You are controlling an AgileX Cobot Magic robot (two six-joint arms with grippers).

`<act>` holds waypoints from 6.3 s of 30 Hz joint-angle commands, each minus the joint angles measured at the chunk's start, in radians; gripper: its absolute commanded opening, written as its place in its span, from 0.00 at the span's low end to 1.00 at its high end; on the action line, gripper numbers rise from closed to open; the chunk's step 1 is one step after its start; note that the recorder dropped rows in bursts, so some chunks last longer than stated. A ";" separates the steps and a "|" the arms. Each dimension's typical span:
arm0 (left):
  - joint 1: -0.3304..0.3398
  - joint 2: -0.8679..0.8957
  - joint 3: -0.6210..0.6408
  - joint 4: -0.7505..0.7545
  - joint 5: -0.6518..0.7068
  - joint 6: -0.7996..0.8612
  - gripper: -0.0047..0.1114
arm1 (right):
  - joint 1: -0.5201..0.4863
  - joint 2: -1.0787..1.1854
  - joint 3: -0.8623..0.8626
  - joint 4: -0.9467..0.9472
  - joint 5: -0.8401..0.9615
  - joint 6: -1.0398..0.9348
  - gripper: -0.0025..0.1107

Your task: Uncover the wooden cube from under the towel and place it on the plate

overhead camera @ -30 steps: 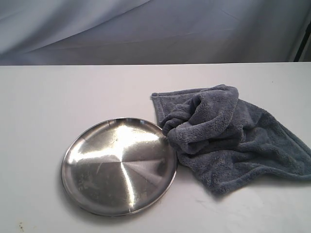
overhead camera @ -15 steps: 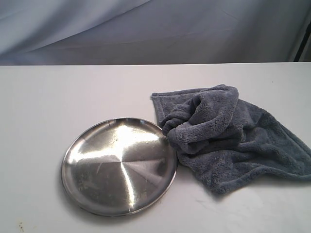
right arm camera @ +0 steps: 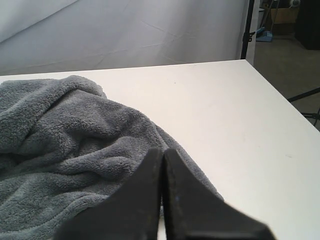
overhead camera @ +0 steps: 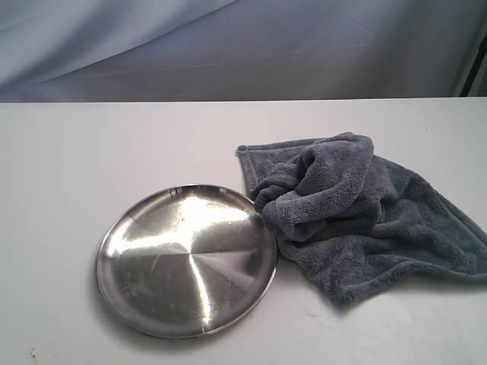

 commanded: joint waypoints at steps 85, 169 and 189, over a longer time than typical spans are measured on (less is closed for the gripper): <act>-1.151 2.036 -1.864 -0.047 0.707 0.203 0.04 | 0.001 -0.004 0.004 0.005 0.000 -0.005 0.02; -0.936 2.236 -2.066 -0.009 0.958 -0.175 0.04 | 0.001 -0.004 0.004 0.005 0.000 -0.005 0.02; -0.841 2.035 -1.719 -0.127 0.824 0.111 0.04 | 0.001 -0.004 0.004 0.005 0.000 -0.005 0.02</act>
